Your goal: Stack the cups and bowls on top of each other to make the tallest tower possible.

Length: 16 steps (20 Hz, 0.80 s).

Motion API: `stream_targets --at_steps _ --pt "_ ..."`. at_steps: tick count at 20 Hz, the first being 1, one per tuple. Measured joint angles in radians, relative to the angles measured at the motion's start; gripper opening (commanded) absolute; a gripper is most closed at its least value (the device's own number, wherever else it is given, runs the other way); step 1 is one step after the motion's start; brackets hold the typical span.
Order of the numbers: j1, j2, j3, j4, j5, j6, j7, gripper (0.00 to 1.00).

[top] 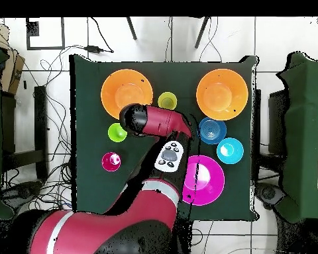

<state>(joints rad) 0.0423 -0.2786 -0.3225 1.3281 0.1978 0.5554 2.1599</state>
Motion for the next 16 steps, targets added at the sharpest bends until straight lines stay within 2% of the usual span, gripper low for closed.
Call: stream_targets --at_steps 10,16 --pt "0.018 0.027 0.000 -0.008 0.000 -0.003 0.000 1.00" --pt "0.052 0.091 -0.001 -0.029 0.001 -0.038 0.000 1.00"
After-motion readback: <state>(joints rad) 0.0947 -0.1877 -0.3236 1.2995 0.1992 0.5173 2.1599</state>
